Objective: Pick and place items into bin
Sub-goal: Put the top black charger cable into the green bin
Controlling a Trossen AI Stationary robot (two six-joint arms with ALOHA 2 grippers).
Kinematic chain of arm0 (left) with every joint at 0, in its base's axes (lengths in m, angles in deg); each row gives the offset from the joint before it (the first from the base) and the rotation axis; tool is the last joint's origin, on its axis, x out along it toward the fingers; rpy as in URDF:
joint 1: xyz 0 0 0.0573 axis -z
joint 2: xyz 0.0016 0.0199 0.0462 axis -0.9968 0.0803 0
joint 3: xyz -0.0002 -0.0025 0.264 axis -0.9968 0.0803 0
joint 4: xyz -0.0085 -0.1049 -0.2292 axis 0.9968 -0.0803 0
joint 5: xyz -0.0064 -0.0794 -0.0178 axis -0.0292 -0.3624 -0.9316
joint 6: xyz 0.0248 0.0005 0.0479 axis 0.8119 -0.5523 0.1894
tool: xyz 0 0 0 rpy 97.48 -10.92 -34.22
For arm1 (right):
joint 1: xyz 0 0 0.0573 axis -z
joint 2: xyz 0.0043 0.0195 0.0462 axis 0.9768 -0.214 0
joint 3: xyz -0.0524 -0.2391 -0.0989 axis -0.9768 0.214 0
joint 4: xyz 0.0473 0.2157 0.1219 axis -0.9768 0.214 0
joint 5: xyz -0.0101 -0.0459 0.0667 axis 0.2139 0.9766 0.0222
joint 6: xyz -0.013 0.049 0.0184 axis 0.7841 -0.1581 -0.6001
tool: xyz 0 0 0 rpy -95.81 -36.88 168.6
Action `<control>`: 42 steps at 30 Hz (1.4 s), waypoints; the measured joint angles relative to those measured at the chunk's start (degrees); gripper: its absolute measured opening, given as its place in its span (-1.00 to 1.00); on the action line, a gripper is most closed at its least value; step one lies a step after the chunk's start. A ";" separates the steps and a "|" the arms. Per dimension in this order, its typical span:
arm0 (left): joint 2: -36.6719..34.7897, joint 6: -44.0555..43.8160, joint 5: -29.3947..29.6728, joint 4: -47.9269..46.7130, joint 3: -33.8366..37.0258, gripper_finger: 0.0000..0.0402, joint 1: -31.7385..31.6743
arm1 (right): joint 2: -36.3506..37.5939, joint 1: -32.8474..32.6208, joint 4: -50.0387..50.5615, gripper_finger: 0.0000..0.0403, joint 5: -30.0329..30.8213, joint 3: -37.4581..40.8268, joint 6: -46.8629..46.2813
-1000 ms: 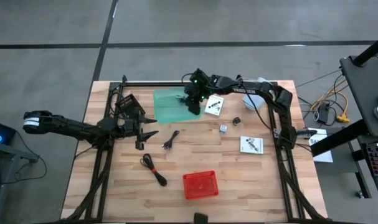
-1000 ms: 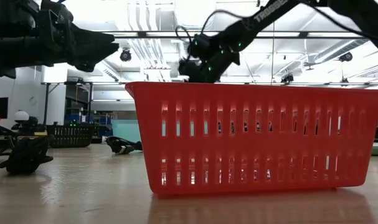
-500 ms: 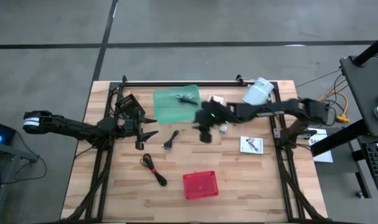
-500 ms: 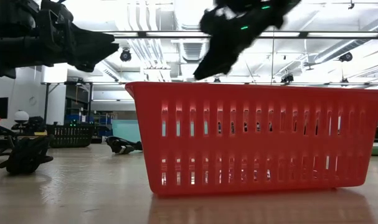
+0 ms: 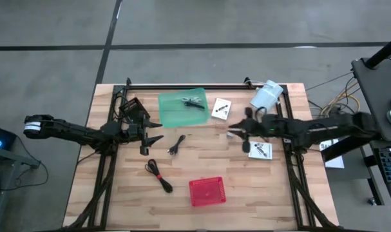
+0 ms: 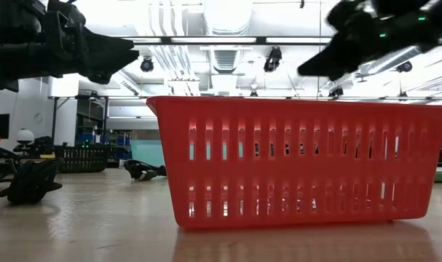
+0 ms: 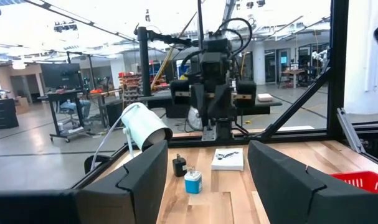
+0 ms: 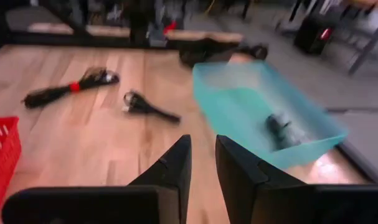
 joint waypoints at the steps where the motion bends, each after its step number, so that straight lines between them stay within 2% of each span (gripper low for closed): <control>1: -0.02 0.00 0.00 -0.01 0.00 0.03 -0.01 | 2.68 0.03 -0.15 -0.70 0.50 1.12 0.46; 9: -0.02 0.00 0.00 -0.03 0.00 0.03 -0.01 | 22.70 0.19 -0.25 -0.71 1.40 7.72 2.64; 17: 0.07 0.00 0.00 -0.04 0.00 0.03 -0.01 | 34.31 0.19 -0.87 -0.71 1.56 12.70 3.35; 21: 0.07 0.00 0.00 -0.03 0.00 0.03 0.00 | 35.84 0.19 -4.81 -0.71 1.57 17.22 5.53; 25: 0.03 1.62 0.02 -0.01 -0.18 0.03 -0.02 | 35.74 0.20 -16.40 -0.71 1.54 21.25 9.97; 28: 0.15 5.01 0.02 0.21 -0.37 0.03 0.00 | 35.72 0.21 -24.21 -0.71 1.53 22.22 14.31; 31: 0.60 4.86 0.02 0.09 -0.55 0.03 0.00 | 35.90 0.21 -28.29 -0.71 1.50 22.20 16.22; 35: 2.56 0.33 0.69 -0.13 -0.61 0.03 0.01 | 35.67 0.21 -28.65 -0.71 1.50 21.91 15.40; 39: 4.49 -8.66 7.10 -0.25 -1.58 0.03 -0.01 | 34.44 0.19 -26.96 -0.71 1.50 21.96 14.63; 42: 6.39 -12.43 8.05 -1.26 -4.35 0.03 -0.01 | 33.04 0.21 -24.40 -0.71 1.53 21.98 14.68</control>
